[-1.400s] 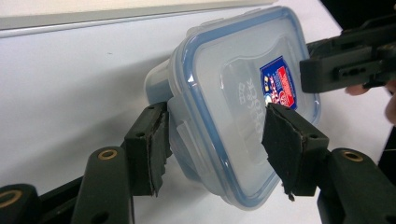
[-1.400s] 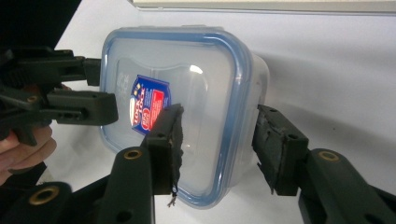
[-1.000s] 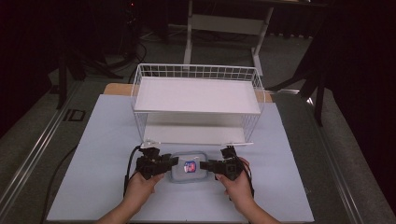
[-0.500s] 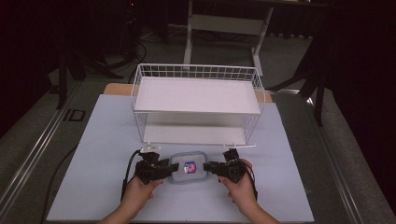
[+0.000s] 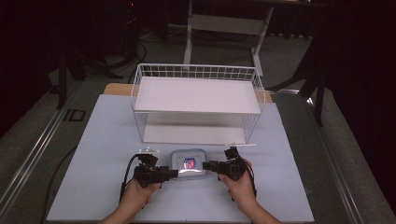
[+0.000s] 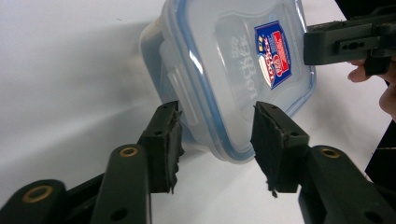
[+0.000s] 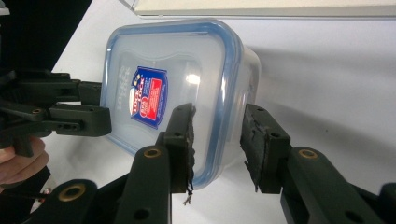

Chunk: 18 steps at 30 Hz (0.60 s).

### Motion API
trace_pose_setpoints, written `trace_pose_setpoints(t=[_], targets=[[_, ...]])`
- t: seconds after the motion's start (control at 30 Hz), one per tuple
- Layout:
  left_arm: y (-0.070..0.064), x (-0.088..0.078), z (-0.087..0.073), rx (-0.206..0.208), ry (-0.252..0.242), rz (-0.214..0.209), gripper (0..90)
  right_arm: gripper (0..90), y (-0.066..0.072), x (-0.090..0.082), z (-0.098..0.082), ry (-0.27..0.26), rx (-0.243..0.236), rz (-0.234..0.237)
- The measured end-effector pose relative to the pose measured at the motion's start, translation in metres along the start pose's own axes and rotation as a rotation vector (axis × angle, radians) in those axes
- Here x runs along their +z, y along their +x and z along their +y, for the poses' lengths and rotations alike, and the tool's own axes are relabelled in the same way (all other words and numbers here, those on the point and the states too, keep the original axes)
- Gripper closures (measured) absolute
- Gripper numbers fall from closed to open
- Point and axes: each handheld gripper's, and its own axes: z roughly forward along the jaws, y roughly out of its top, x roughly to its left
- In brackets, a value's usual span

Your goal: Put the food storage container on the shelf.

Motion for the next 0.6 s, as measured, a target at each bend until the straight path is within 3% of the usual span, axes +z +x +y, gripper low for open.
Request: trace_pose_setpoints(t=[0.1,0.33,0.6], targets=[[-0.003,-0.001,0.0,0.014,-0.011,0.029,60.9,66.1,0.001,0.0,0.001,0.002,-0.009,-0.005],[-0.003,-0.001,0.002,0.012,-0.012,0.033,62.3,66.2,0.001,-0.001,0.001,-0.001,-0.03,-0.008],[-0.002,0.001,0.017,0.013,-0.038,0.034,62.8,66.3,-0.001,-0.004,0.009,-0.028,-0.034,-0.016]])
